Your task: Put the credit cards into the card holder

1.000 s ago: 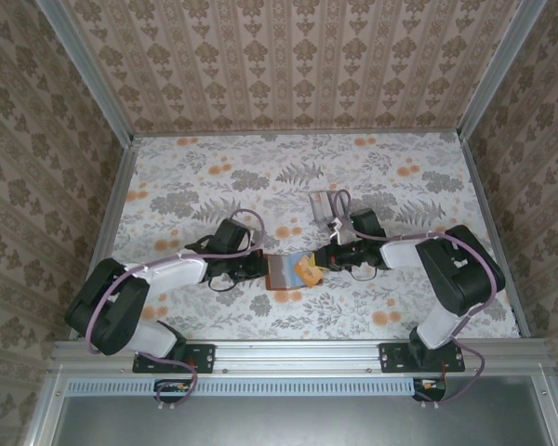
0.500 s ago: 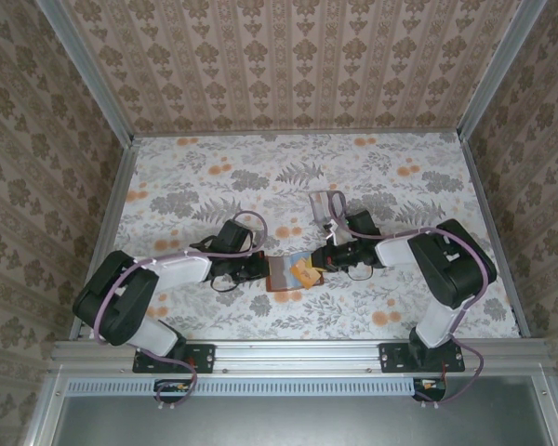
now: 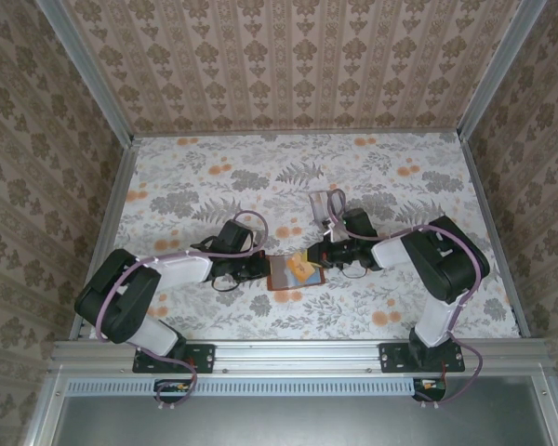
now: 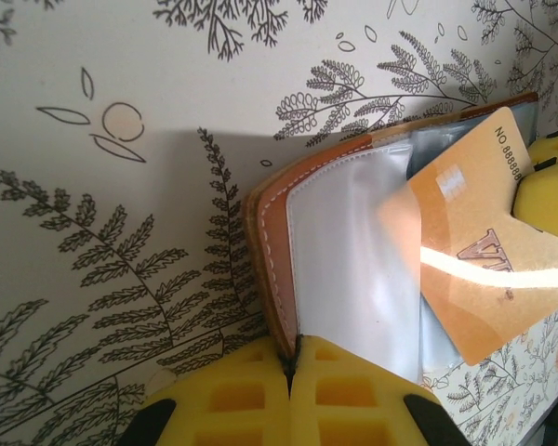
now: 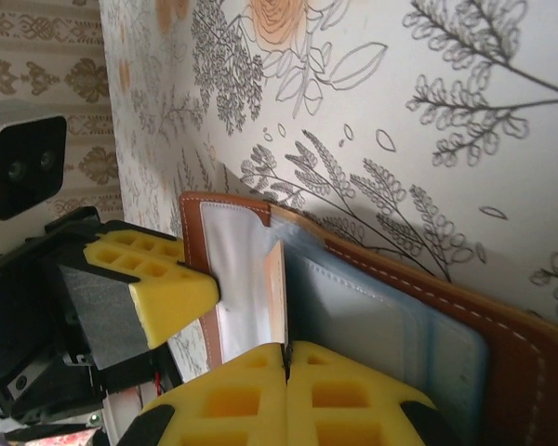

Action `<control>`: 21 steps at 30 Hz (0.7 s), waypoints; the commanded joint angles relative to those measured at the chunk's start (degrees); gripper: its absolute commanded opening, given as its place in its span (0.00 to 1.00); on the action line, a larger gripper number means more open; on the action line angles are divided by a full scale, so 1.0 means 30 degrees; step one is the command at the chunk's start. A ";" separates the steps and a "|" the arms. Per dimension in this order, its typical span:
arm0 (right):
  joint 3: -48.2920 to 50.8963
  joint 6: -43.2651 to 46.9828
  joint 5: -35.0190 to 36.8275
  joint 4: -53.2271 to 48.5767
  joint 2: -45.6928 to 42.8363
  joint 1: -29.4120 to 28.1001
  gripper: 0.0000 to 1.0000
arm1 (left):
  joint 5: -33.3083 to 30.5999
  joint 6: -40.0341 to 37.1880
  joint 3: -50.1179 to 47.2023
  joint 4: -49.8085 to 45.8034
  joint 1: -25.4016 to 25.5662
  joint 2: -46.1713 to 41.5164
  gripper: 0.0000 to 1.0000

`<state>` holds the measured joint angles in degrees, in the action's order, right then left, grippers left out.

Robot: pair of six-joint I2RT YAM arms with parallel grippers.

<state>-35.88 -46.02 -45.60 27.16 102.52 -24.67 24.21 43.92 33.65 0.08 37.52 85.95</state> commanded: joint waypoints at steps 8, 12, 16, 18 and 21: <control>0.0973 -0.2345 0.3275 0.2644 0.0083 -0.1693 0.06 | 0.0295 0.0905 -0.0691 0.1006 0.0063 0.0425 0.00; 0.1398 -0.2070 0.4192 0.2094 -0.0512 -0.1885 0.16 | 0.0837 0.1393 -0.1167 0.2095 -0.0018 0.0291 0.00; 0.1463 -0.0975 0.5135 -0.0253 -0.1521 -0.1886 0.18 | 0.0886 0.1443 -0.1151 0.1913 -0.0172 0.0179 0.00; 0.1502 -0.0625 0.5337 -0.0902 -0.1878 -0.1886 0.17 | 0.0883 0.1341 -0.1227 0.1989 -0.0172 0.0131 0.00; 0.1427 -0.0425 0.5350 -0.1622 -0.2107 -0.1886 0.05 | 0.0953 0.1279 -0.1054 0.1731 -0.0315 0.0247 0.00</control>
<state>-32.38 -49.30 -32.25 27.99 97.45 -29.95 26.39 47.33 30.83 6.15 37.23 86.15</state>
